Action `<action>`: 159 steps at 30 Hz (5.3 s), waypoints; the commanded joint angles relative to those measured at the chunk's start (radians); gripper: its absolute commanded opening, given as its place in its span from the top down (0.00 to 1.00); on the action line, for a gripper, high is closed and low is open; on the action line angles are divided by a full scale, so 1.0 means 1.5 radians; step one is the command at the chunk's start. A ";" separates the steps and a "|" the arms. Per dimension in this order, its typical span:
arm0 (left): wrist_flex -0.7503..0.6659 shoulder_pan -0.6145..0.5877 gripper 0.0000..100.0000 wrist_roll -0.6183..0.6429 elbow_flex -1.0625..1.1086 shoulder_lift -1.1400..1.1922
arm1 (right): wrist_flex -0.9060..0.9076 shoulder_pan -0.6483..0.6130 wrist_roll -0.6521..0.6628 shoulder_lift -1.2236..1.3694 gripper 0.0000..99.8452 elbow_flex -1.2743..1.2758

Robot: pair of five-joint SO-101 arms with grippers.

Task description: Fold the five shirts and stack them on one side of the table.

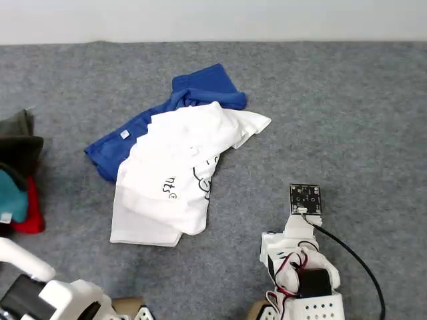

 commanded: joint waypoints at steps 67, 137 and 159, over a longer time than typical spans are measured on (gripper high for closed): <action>0.099 0.896 0.68 -0.018 0.329 0.199 | 0.004 -0.002 -0.006 -0.009 0.99 0.008; -0.190 0.127 0.76 -0.104 0.695 -0.847 | 0.004 -0.002 -0.006 -0.009 0.99 0.008; 0.322 0.150 0.76 -0.021 0.477 -0.878 | 0.004 -0.002 -0.006 -0.009 0.99 0.008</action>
